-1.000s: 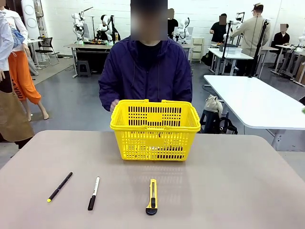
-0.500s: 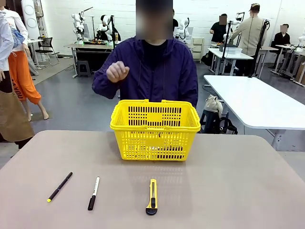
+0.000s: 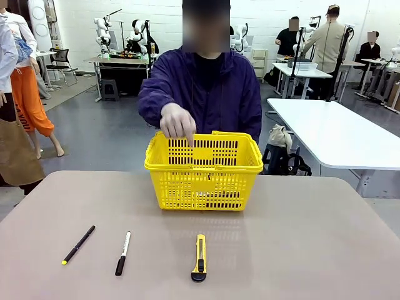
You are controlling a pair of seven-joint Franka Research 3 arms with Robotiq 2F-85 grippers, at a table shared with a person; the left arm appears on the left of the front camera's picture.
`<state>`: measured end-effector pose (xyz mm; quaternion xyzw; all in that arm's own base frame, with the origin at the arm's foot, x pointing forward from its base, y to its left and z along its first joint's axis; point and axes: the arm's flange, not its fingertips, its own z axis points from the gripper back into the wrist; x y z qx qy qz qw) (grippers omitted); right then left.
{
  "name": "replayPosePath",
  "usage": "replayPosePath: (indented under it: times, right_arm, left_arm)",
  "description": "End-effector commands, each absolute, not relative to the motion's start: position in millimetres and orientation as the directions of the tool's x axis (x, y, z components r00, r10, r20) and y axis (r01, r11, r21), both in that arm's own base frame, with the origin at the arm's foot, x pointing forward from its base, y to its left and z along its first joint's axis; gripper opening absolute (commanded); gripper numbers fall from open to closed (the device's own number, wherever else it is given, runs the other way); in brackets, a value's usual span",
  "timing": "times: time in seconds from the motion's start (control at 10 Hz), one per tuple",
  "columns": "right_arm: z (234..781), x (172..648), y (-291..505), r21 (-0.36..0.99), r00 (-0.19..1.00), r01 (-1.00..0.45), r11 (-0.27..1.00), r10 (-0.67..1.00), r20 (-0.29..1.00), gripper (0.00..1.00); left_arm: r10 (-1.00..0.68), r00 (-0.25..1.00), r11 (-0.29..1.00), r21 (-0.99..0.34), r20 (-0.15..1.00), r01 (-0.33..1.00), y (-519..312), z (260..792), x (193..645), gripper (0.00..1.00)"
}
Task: Place the items the person wants into the basket.
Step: Pick up the item the person points to and place it in the Market Basket.
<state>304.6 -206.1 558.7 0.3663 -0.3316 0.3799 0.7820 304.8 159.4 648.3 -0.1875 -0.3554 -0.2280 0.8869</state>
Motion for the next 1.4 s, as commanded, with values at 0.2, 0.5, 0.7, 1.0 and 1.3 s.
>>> replayPosePath:
  times: [0.2,0.5,0.7,1.0,1.3]
  right_arm:
    - [563.1,301.2,-206.2,0.311,0.479,-0.843,0.439,0.348,0.806,1.0]
    - [563.1,301.2,-206.2,0.311,0.479,-0.843,0.439,0.348,0.806,1.0]
    - [563.1,301.2,-206.2,0.311,0.479,-0.843,0.439,0.348,0.806,1.0]
    - [563.1,301.2,-206.2,0.311,0.479,-0.843,0.439,0.348,0.806,1.0]
    - [563.1,301.2,-206.2,0.311,0.479,-0.843,0.439,0.348,0.806,1.0]
  left_arm:
    - [-0.277,0.632,0.817,-0.169,0.724,0.551,160.6,647.4,304.2,1.0]
    - [-0.277,0.632,0.817,-0.169,0.724,0.551,160.6,647.4,304.2,1.0]
    - [-0.277,0.632,0.817,-0.169,0.724,0.551,160.6,647.4,304.2,1.0]
    - [-0.277,0.632,0.817,-0.169,0.724,0.551,160.6,647.4,304.2,1.0]
    - [-0.277,0.632,0.817,-0.169,0.724,0.551,160.6,647.4,304.2,1.0]
